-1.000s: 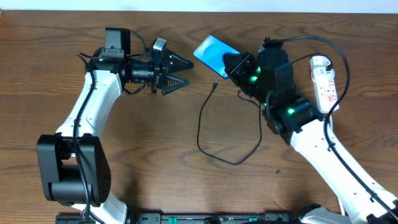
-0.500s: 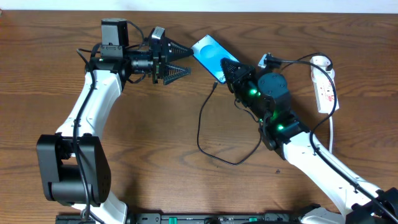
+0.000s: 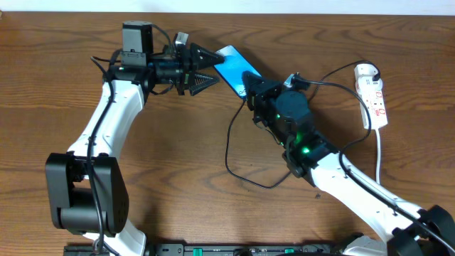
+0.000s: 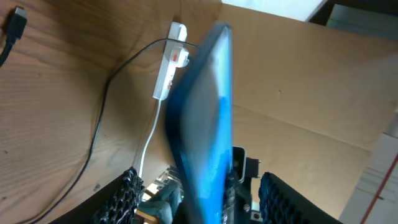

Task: Plug charger to phone and switch on socket
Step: 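Regrasp the phone's top edge with the left gripper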

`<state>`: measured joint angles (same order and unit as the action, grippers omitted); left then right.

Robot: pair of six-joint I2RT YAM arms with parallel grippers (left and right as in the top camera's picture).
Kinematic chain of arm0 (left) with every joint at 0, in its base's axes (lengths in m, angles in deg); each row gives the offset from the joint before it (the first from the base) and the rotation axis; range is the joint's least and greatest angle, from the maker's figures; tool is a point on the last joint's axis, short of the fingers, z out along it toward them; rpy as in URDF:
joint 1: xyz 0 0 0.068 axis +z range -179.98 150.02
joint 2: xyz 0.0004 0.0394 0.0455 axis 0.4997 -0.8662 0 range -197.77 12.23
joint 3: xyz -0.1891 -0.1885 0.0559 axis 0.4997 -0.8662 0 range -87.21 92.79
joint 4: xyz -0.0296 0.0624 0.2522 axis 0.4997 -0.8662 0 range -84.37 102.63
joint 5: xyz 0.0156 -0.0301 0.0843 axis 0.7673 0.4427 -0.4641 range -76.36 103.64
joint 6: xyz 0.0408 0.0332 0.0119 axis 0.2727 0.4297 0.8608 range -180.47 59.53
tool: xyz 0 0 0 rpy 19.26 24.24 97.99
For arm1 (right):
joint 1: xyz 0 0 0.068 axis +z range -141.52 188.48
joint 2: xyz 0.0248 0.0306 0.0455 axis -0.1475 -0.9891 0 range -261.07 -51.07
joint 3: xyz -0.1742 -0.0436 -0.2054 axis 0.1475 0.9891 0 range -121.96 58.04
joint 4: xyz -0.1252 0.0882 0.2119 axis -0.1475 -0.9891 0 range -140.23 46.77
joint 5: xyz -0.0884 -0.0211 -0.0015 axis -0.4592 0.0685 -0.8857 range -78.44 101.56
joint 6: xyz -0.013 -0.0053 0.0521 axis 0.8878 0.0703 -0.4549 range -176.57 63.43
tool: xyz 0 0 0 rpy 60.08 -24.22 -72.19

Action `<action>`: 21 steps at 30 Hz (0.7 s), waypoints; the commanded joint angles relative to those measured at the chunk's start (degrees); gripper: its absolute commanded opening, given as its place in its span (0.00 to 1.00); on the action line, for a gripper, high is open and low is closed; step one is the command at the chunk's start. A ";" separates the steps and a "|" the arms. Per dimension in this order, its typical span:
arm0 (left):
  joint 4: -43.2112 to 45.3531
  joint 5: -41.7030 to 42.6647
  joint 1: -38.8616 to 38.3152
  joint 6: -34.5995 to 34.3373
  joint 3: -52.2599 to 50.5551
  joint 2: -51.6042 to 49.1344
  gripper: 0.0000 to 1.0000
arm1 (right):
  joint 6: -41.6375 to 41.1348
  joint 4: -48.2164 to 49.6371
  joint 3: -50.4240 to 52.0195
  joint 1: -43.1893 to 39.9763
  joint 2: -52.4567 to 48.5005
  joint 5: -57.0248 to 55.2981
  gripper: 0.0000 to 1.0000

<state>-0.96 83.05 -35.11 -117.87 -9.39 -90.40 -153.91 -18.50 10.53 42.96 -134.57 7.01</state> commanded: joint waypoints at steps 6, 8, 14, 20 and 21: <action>1.36 -5.64 -0.48 -0.44 1.27 0.94 0.58 | -3.63 3.28 -0.37 0.50 -0.39 -0.83 0.01; 1.84 -5.64 -0.48 -1.18 1.27 0.94 0.55 | -4.92 2.64 -0.37 0.50 -0.42 -0.83 0.01; 3.96 -5.68 -1.05 -3.37 1.27 0.94 0.50 | -6.93 2.51 -0.37 0.79 -0.52 -0.87 0.01; 6.16 -6.12 -2.73 -4.24 1.27 0.94 0.48 | -8.81 2.73 -0.37 1.07 -0.63 -0.66 0.01; 6.25 -6.14 -2.95 -4.24 1.27 0.94 0.46 | -9.49 2.82 -0.37 1.09 -0.63 -0.61 0.01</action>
<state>4.75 77.54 -37.03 -121.57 -9.39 -90.40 -160.75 -16.57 10.66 43.60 -135.58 6.98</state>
